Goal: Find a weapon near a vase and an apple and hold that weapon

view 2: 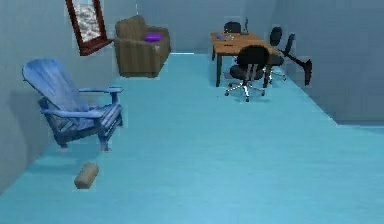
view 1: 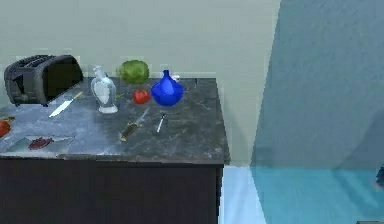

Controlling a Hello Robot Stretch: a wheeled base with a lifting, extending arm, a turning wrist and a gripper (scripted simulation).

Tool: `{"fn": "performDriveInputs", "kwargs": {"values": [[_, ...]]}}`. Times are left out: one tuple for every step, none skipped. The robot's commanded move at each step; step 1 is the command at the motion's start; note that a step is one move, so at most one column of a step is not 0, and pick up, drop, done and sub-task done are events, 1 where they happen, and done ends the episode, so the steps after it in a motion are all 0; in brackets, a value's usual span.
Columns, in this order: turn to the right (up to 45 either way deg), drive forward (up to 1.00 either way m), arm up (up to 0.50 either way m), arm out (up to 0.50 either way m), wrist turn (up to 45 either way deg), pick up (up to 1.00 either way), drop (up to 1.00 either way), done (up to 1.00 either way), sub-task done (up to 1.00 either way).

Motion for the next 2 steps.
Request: {"fn": "performDriveInputs", "kwargs": {"values": [[0.0,0.35,0.00,0.00,0.0,0.00,0.00,0.00,0.00],[-45.0,0.00,0.00,0.00,0.0,0.00,0.00,0.00,0.00]]}}
